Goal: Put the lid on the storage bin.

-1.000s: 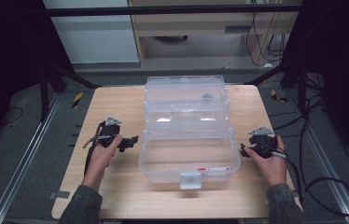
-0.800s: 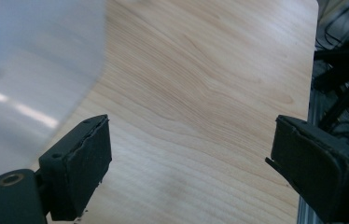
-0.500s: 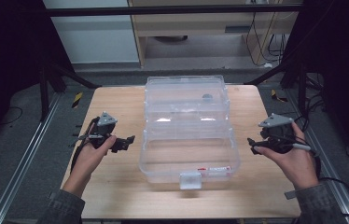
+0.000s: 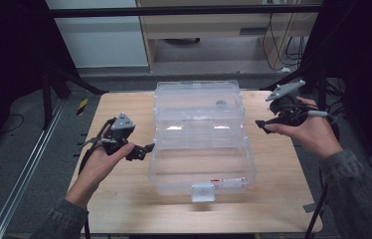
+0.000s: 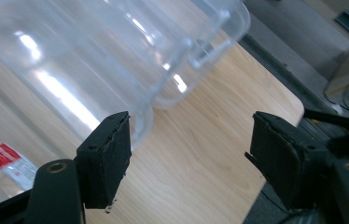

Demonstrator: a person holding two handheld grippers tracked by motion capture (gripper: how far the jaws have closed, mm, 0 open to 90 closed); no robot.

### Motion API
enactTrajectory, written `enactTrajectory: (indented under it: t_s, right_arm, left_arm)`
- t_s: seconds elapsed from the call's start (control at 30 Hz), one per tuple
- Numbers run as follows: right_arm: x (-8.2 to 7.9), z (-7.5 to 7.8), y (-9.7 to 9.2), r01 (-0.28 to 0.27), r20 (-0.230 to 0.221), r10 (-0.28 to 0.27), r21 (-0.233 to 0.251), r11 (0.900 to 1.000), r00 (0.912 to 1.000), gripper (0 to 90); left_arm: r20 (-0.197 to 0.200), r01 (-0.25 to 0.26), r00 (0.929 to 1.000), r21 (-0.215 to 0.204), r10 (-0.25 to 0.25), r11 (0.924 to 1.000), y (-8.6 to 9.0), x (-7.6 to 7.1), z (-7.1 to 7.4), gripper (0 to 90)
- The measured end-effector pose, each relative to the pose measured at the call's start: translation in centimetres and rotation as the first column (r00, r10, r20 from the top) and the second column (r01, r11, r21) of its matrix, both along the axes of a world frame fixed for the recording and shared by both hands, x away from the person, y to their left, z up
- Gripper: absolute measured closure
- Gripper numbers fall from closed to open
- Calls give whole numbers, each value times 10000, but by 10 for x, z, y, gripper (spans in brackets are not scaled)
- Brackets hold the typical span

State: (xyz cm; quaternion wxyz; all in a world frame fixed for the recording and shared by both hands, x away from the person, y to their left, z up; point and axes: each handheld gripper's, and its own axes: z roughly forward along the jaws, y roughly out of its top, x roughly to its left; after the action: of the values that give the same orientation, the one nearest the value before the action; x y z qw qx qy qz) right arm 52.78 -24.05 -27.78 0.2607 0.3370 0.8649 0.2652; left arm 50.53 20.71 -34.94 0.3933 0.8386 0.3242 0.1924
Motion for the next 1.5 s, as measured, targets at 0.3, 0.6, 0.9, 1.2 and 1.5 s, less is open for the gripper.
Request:
enactTrajectory:
  t_s: [0.3,0.6,0.9,1.2,1.5]
  right_arm:
    - [27,27,32,-1112,83,1116,-374,9931,9937,374]
    - [48,29,51,-1943,-255,1929,-802,9777,9809,495]
    - [58,30,62,-2760,-535,2713,-1265,9528,9610,603]
    - [53,23,71,-3533,-710,3462,-1641,9210,9355,667]
    - [54,6,80,-4012,-1186,3841,-2093,8918,9156,664]
  left_arm:
    - [144,926,9955,361,-932,9950,-22,-2,13,39]
    - [-150,1770,9842,1051,-1764,9786,-42,-9,13,34]
    - [-197,2250,9742,1528,-2247,9623,-68,-15,8,37]
    - [-422,2571,9664,1519,-2536,9544,-81,-19,-4,53]
    - [-796,3133,9495,1797,-3037,9325,-93,-19,-14,89]
